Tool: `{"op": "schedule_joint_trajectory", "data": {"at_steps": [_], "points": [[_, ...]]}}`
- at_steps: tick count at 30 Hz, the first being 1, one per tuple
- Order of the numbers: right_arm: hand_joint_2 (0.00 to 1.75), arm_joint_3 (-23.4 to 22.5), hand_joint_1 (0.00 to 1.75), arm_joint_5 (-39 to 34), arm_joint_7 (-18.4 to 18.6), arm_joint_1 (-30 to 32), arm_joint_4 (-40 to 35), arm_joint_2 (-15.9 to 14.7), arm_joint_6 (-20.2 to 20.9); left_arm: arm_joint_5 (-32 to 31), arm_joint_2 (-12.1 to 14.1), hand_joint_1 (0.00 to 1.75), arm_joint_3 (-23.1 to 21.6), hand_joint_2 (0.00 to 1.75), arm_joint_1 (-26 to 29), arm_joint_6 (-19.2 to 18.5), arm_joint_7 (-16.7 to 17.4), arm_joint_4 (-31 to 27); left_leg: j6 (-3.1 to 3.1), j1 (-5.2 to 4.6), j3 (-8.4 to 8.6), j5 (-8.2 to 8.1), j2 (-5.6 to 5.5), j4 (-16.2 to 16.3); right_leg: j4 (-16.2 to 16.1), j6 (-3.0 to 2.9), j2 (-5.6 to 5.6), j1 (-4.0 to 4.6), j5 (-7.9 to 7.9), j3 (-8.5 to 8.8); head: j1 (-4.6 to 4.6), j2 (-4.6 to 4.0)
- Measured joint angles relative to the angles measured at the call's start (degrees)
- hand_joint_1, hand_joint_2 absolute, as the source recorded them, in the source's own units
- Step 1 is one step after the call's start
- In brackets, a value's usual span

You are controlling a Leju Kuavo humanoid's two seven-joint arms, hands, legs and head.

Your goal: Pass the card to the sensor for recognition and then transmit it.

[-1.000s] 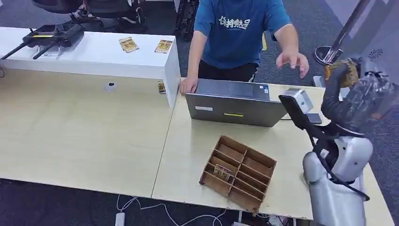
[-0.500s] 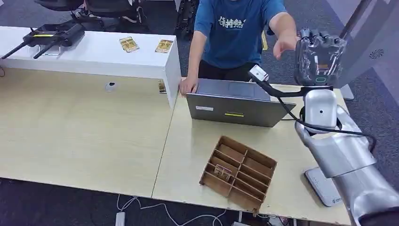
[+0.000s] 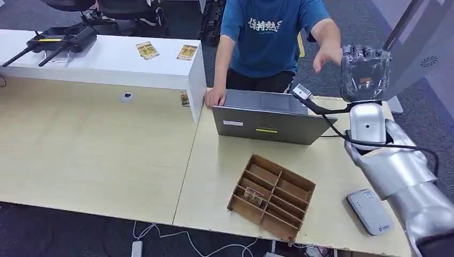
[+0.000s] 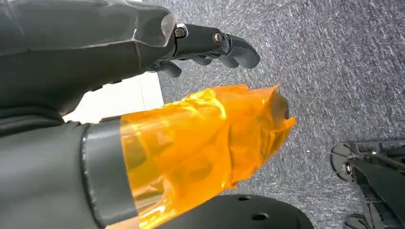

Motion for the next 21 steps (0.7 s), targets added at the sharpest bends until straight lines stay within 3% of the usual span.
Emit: {"op": "schedule_joint_trajectory", "data": {"at_steps": [3,4,5,13,21], "points": [[1.75,0.0,1.75,0.0,0.0,0.0,0.6,0.0,0.0,0.0,0.0,0.0,-0.2,0.0,0.0,0.0,0.0,0.0,0.0,0.0,0.0,0.0,0.0,0.0,0.0,0.0,0.0,0.0,0.0,0.0,0.0,0.0],[1.75,0.0,1.43,0.0,0.0,0.0,0.9,-0.1,0.0,0.0,0.0,0.0,-0.3,0.0,0.0,0.0,0.0,0.0,0.0,0.0,0.0,0.0,0.0,0.0,0.0,0.0,0.0,0.0,0.0,0.0,0.0,0.0],[1.75,0.0,0.02,0.0,0.0,0.0,1.0,-0.1,0.0,0.0,0.0,0.0,-0.4,0.0,0.0,0.0,0.0,0.0,0.0,0.0,0.0,0.0,0.0,0.0,0.0,0.0,0.0,0.0,0.0,0.0,0.0,0.0],[1.75,-1.2,0.0,0.0,-0.8,0.1,1.9,0.0,-2.4,-0.2,0.0,0.0,-0.8,0.0,0.0,0.0,0.0,0.0,0.0,0.0,0.0,0.0,0.01,0.0,0.0,0.0,0.01,0.0,0.0,0.0,0.0,0.0],[1.75,-8.0,0.0,0.0,-4.1,2.2,-0.8,0.4,-3.0,-0.2,0.0,0.0,-0.8,0.0,0.0,0.0,0.0,0.0,0.0,0.0,0.0,0.0,0.0,0.0,0.0,0.0,0.0,0.0,0.0,0.0,0.0,0.0]]}}
